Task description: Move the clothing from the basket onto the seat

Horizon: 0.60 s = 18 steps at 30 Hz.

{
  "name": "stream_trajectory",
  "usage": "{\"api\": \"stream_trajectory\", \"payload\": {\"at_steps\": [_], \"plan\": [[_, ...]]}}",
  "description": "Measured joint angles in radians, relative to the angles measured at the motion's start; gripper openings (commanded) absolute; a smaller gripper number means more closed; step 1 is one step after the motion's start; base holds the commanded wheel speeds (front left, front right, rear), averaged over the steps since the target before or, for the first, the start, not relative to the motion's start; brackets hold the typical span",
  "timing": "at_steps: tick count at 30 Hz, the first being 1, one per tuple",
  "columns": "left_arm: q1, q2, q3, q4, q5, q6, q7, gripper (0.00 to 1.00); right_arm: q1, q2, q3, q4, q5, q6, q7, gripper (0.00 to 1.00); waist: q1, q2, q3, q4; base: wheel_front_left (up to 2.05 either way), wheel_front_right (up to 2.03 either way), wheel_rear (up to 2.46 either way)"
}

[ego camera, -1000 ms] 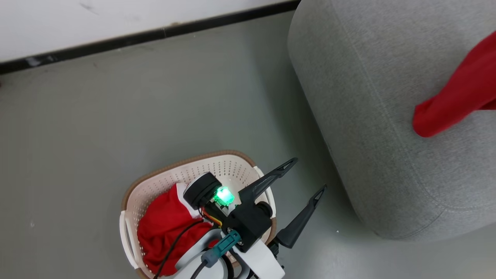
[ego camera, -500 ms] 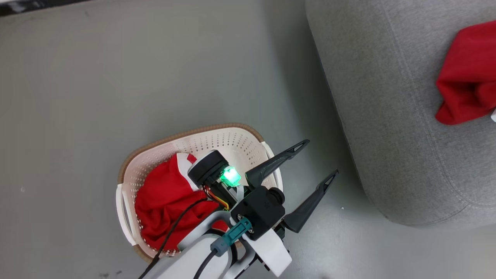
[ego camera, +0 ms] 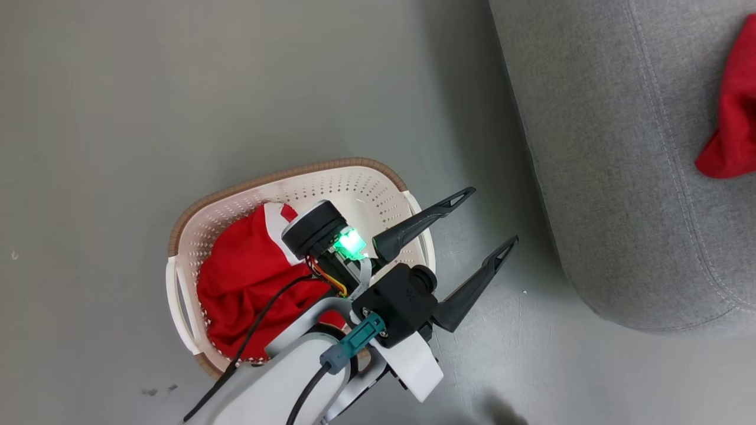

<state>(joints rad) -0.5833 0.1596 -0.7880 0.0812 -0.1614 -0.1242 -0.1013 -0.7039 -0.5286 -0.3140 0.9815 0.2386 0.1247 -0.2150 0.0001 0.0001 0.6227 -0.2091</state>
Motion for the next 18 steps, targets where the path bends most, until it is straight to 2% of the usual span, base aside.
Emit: {"api": "stream_trajectory", "payload": {"at_steps": [1,11,18], "plan": [[-0.004,0.001,-0.001,0.0,0.0,0.0,0.0,1.0,-0.004,0.004,0.0,0.0,-0.001,0.0,-0.007,1.0,0.0,0.0,0.005,-0.001,0.0,0.0,0.0],[-0.023,0.021,-0.006,0.041,-0.007,0.0,-0.032,1.0,-0.02,0.035,-0.008,0.001,0.026,0.0,-0.029,1.0,0.0001,0.0,0.007,-0.018,0.0,0.0,0.0],[-0.023,0.032,-0.006,0.073,-0.021,0.0,-0.053,1.0,0.035,0.069,0.032,-0.029,0.037,0.0,-0.032,1.0,0.0001,0.0,-0.015,-0.037,0.0,0.0,0.0]]}}
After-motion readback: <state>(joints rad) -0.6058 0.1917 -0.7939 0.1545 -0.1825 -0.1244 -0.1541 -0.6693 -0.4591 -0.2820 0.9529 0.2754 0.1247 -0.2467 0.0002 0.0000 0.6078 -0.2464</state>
